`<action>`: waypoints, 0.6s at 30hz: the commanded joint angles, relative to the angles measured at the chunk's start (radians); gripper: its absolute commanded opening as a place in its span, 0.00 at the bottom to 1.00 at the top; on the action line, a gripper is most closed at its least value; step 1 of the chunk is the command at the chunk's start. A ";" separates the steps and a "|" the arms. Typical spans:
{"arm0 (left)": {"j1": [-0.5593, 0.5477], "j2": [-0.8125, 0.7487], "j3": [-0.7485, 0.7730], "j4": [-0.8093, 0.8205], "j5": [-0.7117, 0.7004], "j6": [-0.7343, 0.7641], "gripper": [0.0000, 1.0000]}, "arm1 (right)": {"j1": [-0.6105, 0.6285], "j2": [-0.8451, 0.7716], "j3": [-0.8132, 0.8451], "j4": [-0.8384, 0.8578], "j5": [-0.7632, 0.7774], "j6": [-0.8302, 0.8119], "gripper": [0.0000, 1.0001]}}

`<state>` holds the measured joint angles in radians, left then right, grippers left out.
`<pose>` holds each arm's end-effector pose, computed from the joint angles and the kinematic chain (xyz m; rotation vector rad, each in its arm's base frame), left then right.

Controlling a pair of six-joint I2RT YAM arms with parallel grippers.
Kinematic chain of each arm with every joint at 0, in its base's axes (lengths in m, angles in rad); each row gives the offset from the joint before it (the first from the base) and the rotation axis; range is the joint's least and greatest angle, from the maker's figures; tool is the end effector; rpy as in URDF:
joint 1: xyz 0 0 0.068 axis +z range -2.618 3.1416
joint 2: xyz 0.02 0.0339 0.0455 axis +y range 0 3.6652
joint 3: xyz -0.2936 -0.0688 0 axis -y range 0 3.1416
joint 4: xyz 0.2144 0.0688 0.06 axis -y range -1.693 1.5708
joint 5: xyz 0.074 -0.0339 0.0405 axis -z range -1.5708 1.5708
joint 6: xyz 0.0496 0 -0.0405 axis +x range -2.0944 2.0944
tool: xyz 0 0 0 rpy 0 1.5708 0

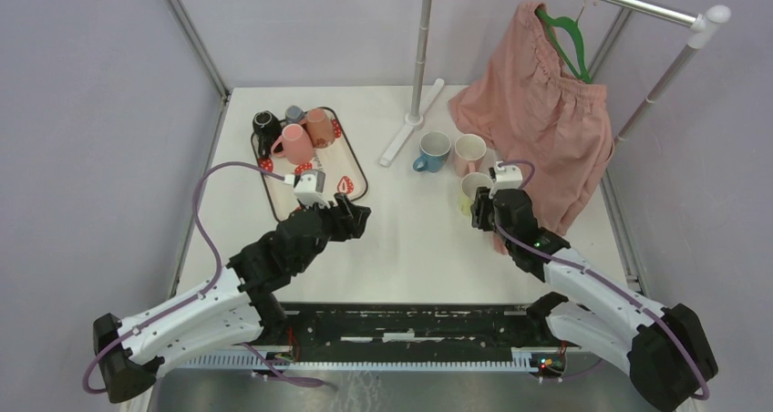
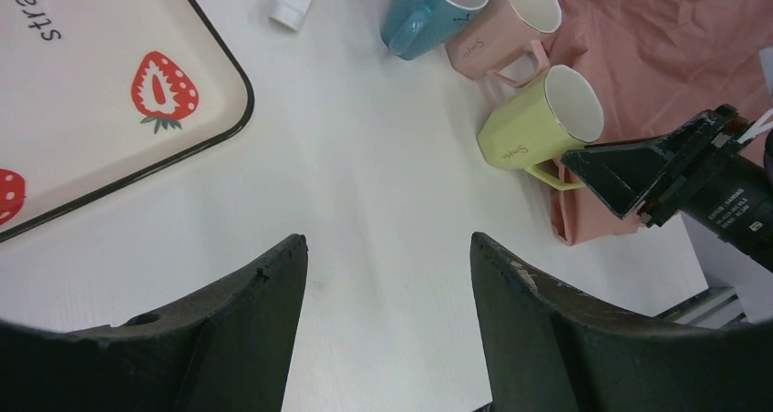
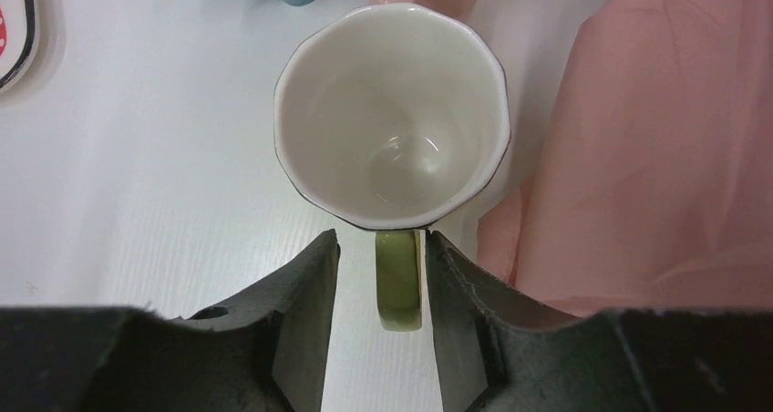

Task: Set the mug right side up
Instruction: Place the cup at the center of the board.

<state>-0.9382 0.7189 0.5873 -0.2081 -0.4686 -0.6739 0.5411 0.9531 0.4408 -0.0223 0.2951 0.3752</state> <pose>0.0955 -0.0924 0.2988 -0.0675 1.9251 -0.6554 0.1538 0.0756 0.2382 0.0033 2.0894 0.2474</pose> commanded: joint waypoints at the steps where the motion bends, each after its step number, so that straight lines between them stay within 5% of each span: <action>1: -0.002 -0.028 0.070 -0.060 -0.099 0.071 0.72 | -0.005 -0.059 0.072 -0.033 0.046 -0.050 0.48; 11: 0.028 0.033 0.287 -0.369 -0.299 0.193 0.77 | -0.005 -0.218 0.138 -0.132 -0.044 -0.168 0.56; 18: 0.291 0.110 0.383 -0.376 -0.064 0.353 0.78 | -0.006 -0.278 0.165 -0.193 -0.153 -0.172 0.57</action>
<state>-0.7898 0.7769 0.9012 -0.5579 -0.6659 -0.4648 0.5404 0.7166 0.5705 -0.1699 0.2111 0.2256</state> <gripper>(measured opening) 0.775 0.567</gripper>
